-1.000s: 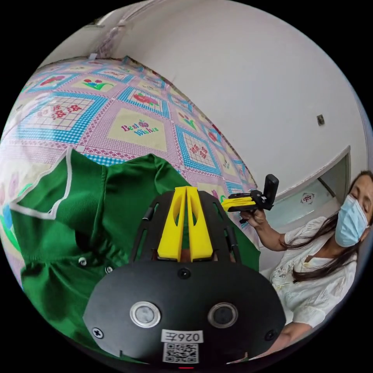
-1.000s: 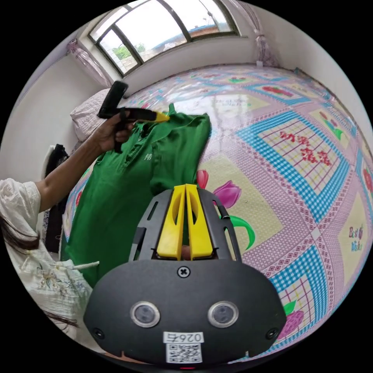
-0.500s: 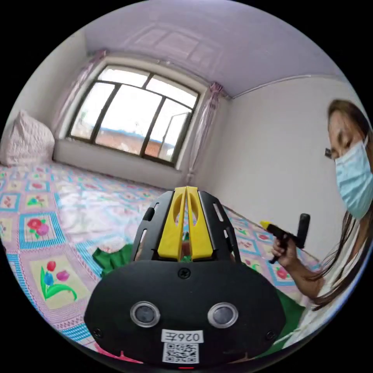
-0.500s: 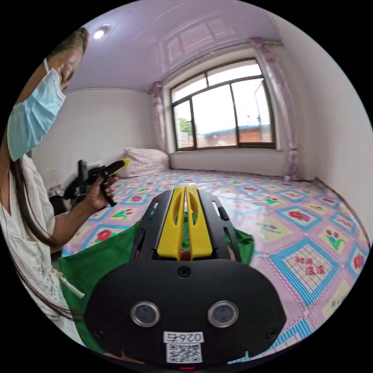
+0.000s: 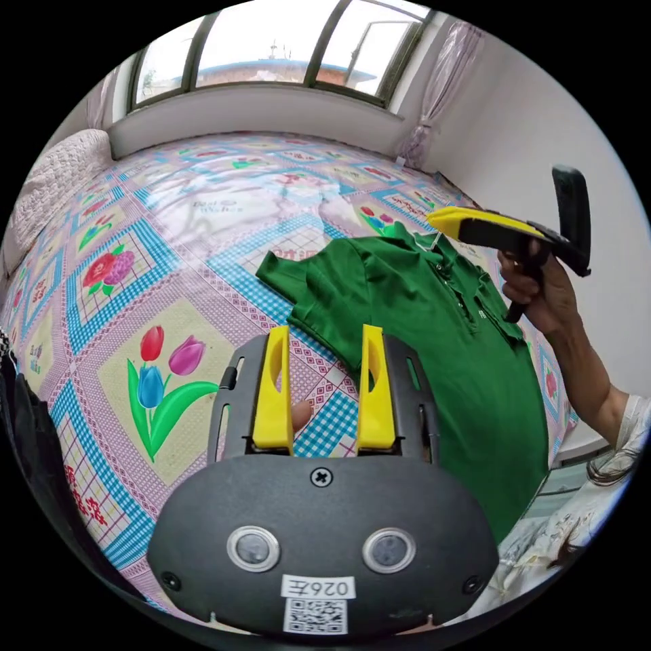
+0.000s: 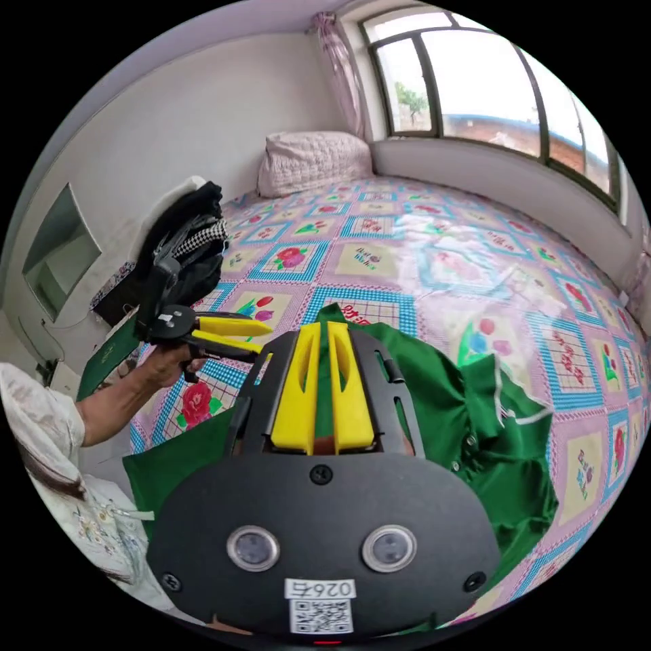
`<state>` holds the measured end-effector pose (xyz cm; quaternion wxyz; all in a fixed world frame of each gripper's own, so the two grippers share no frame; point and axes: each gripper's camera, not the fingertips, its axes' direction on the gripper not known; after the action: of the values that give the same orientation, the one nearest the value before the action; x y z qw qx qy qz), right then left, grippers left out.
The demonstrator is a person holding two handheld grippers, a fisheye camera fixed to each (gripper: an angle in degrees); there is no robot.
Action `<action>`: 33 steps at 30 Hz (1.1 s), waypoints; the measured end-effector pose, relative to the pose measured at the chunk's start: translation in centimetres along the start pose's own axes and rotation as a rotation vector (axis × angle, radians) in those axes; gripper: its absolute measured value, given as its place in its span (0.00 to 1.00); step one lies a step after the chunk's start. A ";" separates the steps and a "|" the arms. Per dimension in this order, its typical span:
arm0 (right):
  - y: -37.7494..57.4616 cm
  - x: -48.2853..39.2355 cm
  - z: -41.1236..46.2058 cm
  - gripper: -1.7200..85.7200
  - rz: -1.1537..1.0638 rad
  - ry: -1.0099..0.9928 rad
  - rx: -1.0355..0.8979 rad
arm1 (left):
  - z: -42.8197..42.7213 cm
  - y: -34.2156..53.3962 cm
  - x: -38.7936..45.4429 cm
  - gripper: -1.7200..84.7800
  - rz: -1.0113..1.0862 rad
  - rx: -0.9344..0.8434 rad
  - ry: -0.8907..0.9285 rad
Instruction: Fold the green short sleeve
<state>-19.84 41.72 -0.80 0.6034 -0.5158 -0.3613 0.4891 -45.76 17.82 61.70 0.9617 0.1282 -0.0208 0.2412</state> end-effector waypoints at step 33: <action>-11.7 10.2 14.9 0.00 0.146 -0.050 -0.233 | -5.5 0.1 -1.0 0.01 0.055 0.256 0.225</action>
<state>-28.63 55.71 13.00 0.4931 -0.5950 -0.3919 0.4992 -46.82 18.85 56.35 0.9269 0.2213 0.1146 0.2808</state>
